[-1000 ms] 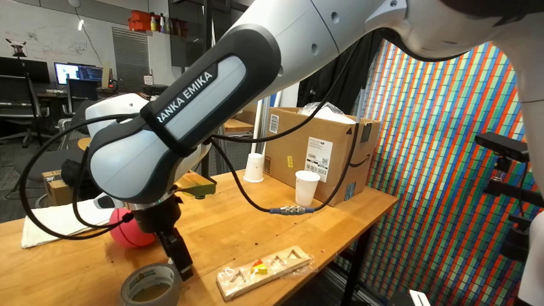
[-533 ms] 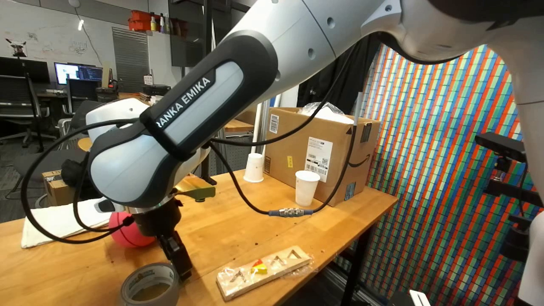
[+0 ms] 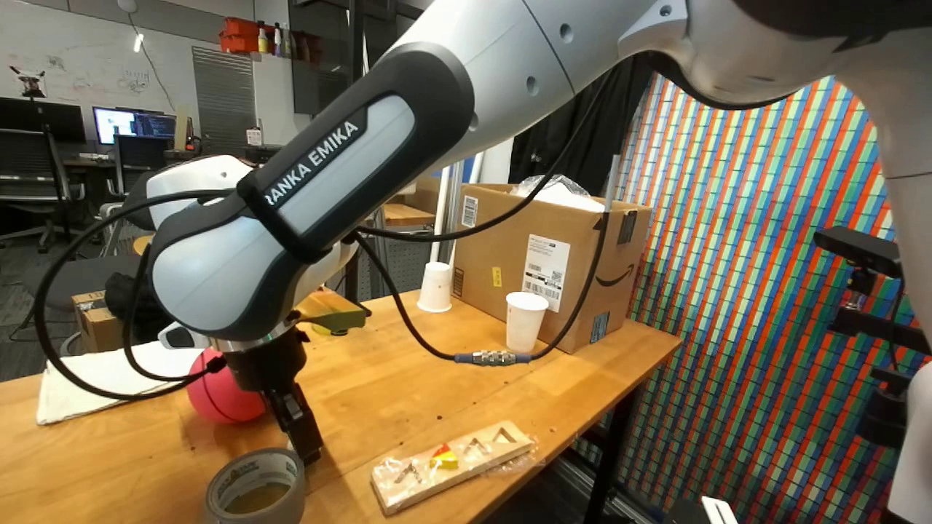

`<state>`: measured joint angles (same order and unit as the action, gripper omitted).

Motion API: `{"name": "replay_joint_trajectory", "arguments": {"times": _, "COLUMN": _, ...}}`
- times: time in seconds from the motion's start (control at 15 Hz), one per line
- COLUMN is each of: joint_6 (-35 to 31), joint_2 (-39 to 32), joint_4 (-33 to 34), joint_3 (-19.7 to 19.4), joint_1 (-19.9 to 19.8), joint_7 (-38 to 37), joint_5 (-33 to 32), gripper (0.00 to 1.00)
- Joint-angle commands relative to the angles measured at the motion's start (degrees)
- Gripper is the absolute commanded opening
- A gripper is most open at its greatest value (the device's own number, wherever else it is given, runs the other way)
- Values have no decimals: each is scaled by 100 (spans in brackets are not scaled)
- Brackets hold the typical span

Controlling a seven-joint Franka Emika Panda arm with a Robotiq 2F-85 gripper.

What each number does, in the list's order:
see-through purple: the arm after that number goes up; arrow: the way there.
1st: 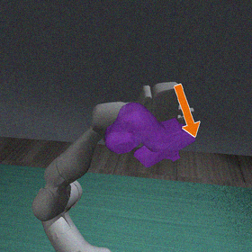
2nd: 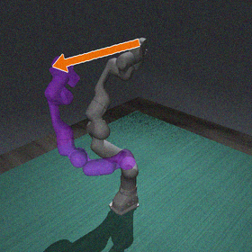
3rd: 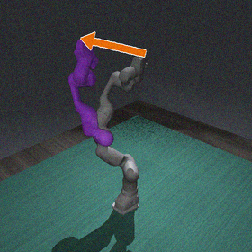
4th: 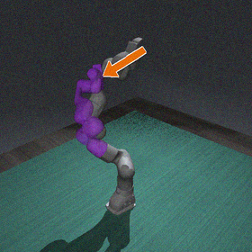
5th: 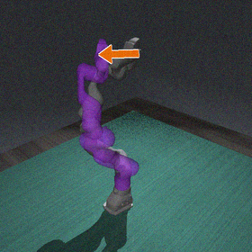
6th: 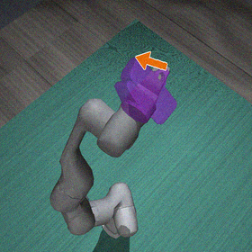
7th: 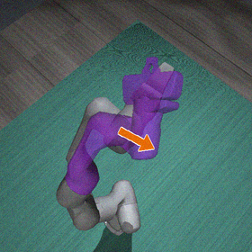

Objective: Put the white ball in the cup, then place the basketball on the tape

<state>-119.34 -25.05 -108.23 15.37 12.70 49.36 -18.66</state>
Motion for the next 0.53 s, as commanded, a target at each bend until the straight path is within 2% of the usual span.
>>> {"name": "replay_joint_trajectory", "arguments": {"times": 0.0, "joint_6": 293, "joint_2": 246, "joint_4": 104, "joint_3": -112, "joint_1": -103, "joint_7": 58, "joint_5": 88, "gripper": 21}}
{"name": "replay_joint_trajectory", "arguments": {"times": 0.47, "joint_6": 696, "joint_2": 738, "joint_4": 13, "joint_3": -655, "joint_1": -595, "joint_7": -345, "joint_5": 109, "gripper": 21}}
